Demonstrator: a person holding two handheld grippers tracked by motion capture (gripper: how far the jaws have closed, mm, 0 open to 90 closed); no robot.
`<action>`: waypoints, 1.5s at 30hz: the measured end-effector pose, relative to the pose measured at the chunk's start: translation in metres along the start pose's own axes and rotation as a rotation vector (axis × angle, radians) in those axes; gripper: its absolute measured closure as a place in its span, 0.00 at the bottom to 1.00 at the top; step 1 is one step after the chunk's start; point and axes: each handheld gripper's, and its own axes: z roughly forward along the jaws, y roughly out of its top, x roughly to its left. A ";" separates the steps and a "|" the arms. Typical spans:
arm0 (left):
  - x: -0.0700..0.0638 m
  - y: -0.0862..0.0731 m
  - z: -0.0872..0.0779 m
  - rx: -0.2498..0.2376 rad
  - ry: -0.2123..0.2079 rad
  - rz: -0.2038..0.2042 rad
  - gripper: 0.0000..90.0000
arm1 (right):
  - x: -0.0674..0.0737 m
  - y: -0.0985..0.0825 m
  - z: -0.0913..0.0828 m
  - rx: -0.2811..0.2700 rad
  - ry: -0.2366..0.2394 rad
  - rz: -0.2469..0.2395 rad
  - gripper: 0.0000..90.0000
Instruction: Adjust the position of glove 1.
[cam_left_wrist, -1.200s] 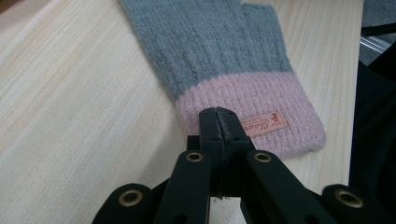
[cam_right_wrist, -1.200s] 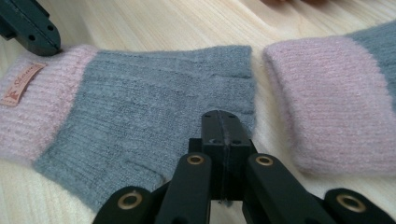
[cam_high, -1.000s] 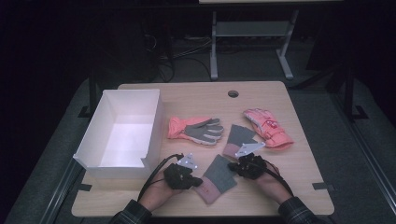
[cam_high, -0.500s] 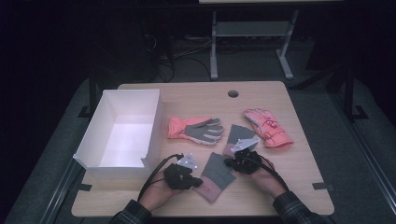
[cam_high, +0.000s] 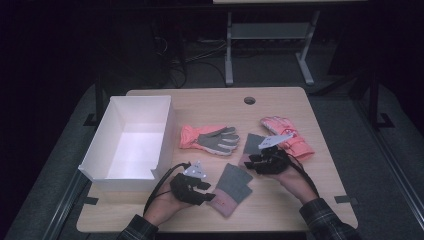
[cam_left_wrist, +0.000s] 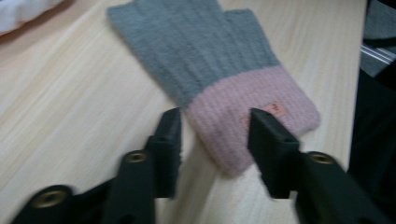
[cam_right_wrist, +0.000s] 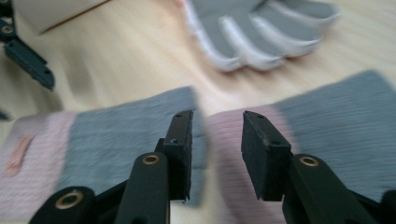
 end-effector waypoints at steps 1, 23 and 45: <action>0.001 -0.001 0.000 -0.001 0.008 -0.015 0.51 | -0.006 0.002 -0.001 -0.001 -0.008 0.003 0.69; 0.009 -0.008 0.005 -0.029 0.078 -0.061 0.25 | -0.055 0.002 0.032 0.105 -0.061 0.013 0.75; 0.009 -0.006 0.005 -0.022 0.089 -0.033 0.25 | -0.050 -0.001 0.014 0.020 -0.051 0.062 0.96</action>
